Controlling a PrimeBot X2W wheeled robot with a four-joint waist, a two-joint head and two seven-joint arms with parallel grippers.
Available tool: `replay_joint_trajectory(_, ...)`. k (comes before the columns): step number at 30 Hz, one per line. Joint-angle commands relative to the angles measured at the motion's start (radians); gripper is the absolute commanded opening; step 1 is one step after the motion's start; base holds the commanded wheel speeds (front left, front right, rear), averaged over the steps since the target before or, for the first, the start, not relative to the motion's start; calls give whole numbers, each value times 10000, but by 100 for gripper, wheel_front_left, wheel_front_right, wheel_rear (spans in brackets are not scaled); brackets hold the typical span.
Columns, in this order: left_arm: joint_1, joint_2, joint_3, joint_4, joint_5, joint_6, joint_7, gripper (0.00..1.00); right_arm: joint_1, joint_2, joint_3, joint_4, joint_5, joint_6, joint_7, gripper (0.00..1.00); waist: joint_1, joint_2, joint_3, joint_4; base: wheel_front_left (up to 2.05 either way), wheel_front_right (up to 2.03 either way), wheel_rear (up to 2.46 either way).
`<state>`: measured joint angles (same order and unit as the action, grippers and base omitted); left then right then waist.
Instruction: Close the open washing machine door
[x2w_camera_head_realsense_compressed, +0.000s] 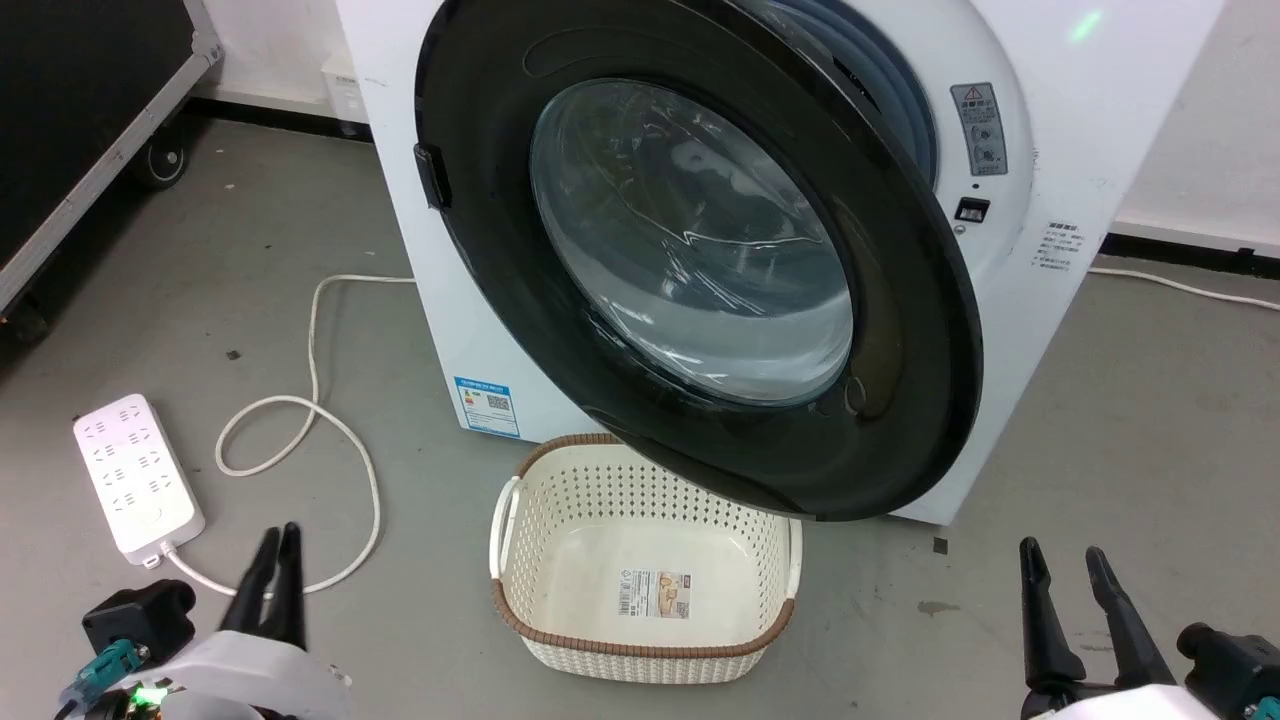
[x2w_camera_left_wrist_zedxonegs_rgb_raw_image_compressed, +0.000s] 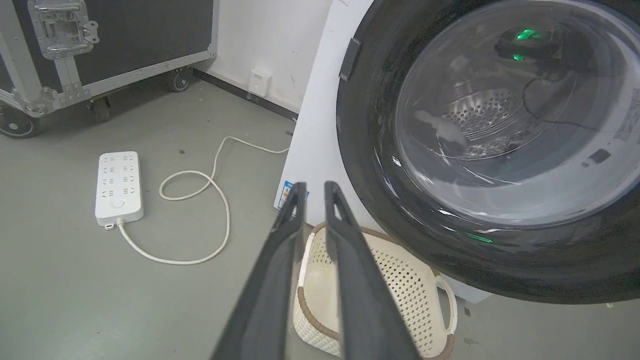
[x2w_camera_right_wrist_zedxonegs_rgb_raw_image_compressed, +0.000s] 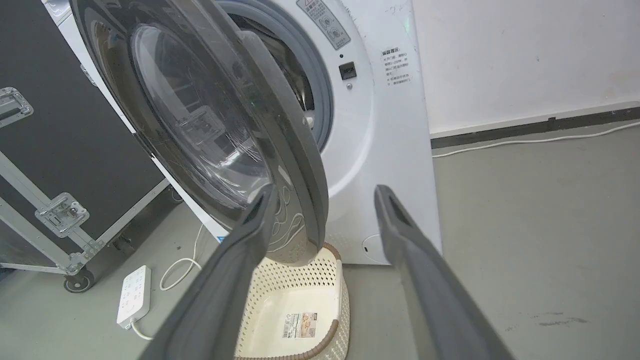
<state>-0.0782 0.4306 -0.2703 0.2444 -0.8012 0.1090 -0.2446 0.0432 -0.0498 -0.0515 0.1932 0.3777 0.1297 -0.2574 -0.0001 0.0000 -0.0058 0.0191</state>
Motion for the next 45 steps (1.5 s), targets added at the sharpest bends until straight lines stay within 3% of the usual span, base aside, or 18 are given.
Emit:
replay_joint_trajectory(1,36,-54,91,-43,34,40,-69,100,151,-4,25,-15,-22,10,-44,100,1,0,-9,-11,0,0,0)
replay_joint_trajectory(8,73,-149,195,-260,337,28,-135,100,135,-4,114,-213,-524,10,-44,100,1,0,12,-18,0,0,0)
replay_joint_trajectory(10,69,-188,208,-329,444,24,-145,100,72,-4,227,-231,-806,10,-44,0,1,0,35,-5,0,0,0)
replay_joint_trajectory(19,-63,-304,317,-615,821,-52,-164,100,-1089,-4,1078,476,-1501,10,41,0,1,0,419,94,0,0,0)
replay_joint_trajectory(27,-405,-379,483,-815,1057,-244,-169,100,-2945,-4,925,2005,-1998,10,107,0,1,0,1138,361,0,0,0)
replay_joint_trajectory(45,-1300,-689,1026,-710,1434,-1002,-171,100,-6047,-4,-1788,3458,-3525,10,-34,0,1,0,2666,789,0,0,0)
